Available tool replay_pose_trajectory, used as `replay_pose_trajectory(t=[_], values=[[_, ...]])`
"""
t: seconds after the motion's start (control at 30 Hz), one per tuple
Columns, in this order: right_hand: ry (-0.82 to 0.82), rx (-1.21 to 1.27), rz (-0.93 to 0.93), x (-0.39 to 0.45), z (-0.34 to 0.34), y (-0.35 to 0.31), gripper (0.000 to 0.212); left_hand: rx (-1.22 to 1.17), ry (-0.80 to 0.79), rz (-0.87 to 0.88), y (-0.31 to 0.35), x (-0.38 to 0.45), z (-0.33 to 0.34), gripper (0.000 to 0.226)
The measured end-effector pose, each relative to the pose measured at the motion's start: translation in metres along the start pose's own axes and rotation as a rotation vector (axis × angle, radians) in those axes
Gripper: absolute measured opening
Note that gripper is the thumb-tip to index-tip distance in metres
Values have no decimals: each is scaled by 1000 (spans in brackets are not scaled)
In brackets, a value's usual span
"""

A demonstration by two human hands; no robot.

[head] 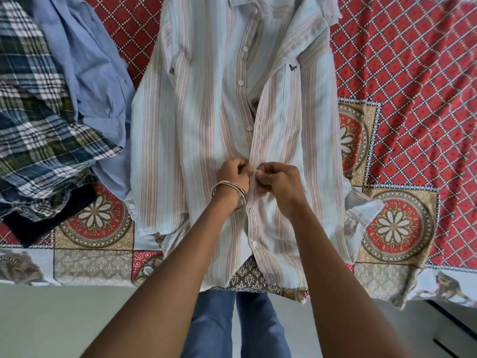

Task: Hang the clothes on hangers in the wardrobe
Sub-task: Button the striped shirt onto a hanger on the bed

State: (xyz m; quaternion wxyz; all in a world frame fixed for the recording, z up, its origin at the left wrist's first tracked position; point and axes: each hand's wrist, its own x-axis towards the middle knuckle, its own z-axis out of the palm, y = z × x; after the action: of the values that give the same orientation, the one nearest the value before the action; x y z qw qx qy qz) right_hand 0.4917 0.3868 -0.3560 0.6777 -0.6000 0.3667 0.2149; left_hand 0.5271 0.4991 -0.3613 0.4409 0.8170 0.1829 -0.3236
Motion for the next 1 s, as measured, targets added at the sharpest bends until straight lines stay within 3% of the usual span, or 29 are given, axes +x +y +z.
replay_pose_trajectory(t=[0.1, 0.17, 0.27, 0.33, 0.37, 0.5, 0.57, 0.67, 0.8, 1.0], values=[[-119, -34, 90, 1, -3, -3, 16, 179, -39, 85, -2, 2, 0, 13], [-108, -219, 122, 5, -4, -6, 21, 231, 0, 148, -4, 5, -2, 13], [178, -645, -88, 14, 0, -18, 19, 213, 210, 245, 1, 11, -12, 12], [357, -580, -260, 19, 8, -35, 8, 146, 327, 309, 8, 23, -20, 16], [384, -542, -304, 22, 14, -41, 13, 125, 352, 329, 13, 28, -24, 19], [449, -745, -396, 37, 40, -43, 37, 174, 246, 337, 31, 47, -30, 35], [529, -865, -423, 42, 46, -38, 31, 252, 168, 312, 30, 57, -29, 34], [596, -824, -304, 45, 42, -40, 17, 308, 155, 295, 30, 68, -26, 23], [631, -646, -351, 48, 42, -39, 7, 408, 192, 315, 40, 74, -19, 15], [572, -569, -337, 52, 43, -38, 13, 263, 139, 210, 38, 83, -9, 11]])
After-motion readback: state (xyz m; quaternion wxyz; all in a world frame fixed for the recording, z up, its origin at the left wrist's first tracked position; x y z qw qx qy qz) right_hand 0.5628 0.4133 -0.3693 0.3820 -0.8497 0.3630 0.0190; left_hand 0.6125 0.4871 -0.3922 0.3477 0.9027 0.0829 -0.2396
